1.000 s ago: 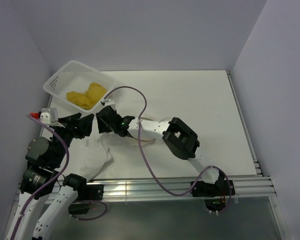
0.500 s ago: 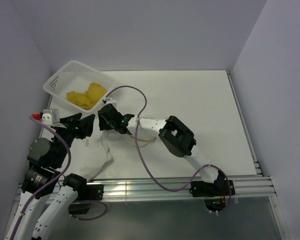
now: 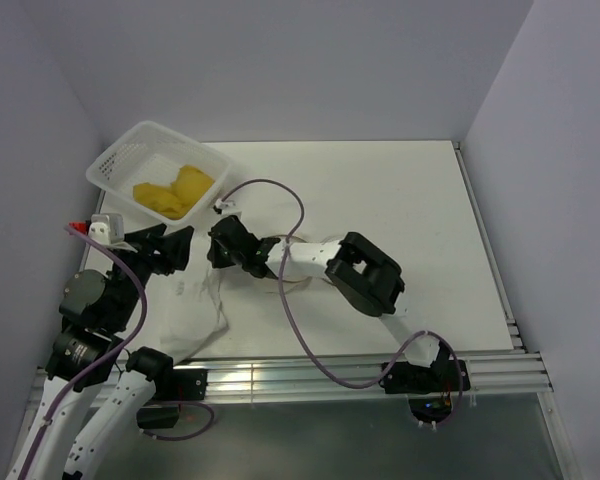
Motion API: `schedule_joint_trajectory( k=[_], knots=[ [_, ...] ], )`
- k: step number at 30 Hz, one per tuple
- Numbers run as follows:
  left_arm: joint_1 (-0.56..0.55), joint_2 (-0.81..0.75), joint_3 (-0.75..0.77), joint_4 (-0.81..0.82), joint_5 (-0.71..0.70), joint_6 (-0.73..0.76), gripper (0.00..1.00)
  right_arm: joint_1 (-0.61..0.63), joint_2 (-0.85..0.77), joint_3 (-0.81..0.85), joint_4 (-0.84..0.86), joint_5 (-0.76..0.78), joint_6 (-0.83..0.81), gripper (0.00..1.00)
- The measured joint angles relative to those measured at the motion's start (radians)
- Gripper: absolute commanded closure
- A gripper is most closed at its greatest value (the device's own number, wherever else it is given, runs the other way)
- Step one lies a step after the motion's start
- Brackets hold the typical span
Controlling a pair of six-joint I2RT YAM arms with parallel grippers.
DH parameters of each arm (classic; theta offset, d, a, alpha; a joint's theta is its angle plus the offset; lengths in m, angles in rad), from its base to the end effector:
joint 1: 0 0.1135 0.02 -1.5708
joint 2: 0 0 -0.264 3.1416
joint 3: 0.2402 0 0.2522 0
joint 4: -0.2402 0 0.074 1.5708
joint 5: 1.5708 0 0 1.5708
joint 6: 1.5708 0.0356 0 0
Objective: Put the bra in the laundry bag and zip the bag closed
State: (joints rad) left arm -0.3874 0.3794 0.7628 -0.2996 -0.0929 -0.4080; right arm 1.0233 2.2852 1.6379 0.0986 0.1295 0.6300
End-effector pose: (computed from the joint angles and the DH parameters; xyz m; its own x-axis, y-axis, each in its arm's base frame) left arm 0.0833 -0.0304 0.3677 -0.0441 -0.4087 -0.9116 0.2975 0.8657 -0.4025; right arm 0.2735 0.4397 0.1561 -0.6844 -0.0003 -0.7291 -0.4778 0.7555 0.4482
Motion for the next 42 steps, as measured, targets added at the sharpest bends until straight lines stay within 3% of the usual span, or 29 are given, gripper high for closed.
schedule_joint_trajectory(
  k=[7,11,17,23,31,42],
  knots=[
    [0.001,0.060,0.034,0.003,0.130,-0.008,0.21,0.005,-0.344,-0.217,0.100,-0.013,-0.069,1.00],
    [0.001,0.115,0.102,0.021,0.273,-0.044,0.12,0.008,-0.573,-0.240,0.159,-0.019,-0.174,1.00],
    [0.001,0.158,0.203,0.058,0.470,-0.087,0.09,-0.005,-0.791,-0.271,0.201,-0.034,-0.352,1.00],
    [0.001,0.183,0.240,0.076,0.592,-0.093,0.06,-0.067,-0.901,-0.298,0.165,-0.047,-0.416,1.00],
    [0.001,0.166,0.204,0.075,0.618,-0.074,0.03,-0.121,-1.015,-0.295,0.147,-0.100,-0.385,1.00],
    [0.001,0.201,0.137,0.066,0.565,-0.033,0.01,-0.126,-1.043,-0.280,0.149,-0.175,-0.334,1.00]
  ],
)
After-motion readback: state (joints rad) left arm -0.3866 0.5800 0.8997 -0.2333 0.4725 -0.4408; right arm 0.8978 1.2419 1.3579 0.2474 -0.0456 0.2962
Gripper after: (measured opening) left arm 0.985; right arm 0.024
